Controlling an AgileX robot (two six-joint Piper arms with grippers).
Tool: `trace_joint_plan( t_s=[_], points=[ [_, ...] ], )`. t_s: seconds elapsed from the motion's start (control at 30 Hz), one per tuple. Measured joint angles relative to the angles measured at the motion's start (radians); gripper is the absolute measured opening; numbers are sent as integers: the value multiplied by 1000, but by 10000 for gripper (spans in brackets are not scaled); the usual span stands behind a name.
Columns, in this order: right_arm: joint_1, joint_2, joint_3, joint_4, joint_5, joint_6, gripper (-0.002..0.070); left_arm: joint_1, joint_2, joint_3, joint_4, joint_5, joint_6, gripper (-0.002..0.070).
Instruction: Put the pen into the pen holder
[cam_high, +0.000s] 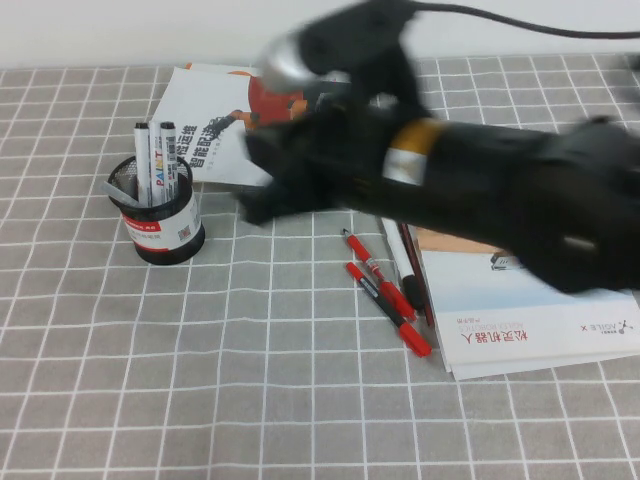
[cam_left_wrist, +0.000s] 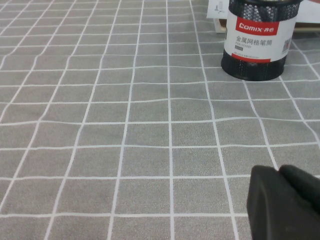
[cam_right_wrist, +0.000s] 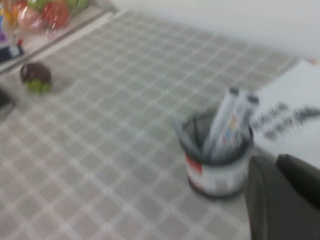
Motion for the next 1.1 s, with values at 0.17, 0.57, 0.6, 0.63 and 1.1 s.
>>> trace_joint_plan(
  t_s=[0.17,0.57,0.6,0.63,1.1],
  points=[
    [-32,-168,188,-31,63,-33,-12,0,0,0,0,0,0,-3],
    [-51,-425,707,-45,-369,-45,-13,0,0,0,0,0,0,-3],
    [-63,-448,742,-45,-375,-45,-13,0,0,0,0,0,0,-3],
    [-77,-469,769,-49,-378,-45,-12,0,0,0,0,0,0,-3],
    [-514,-940,1056,-198,-194,-47,-13,0,0,0,0,0,0,-3]
  ],
)
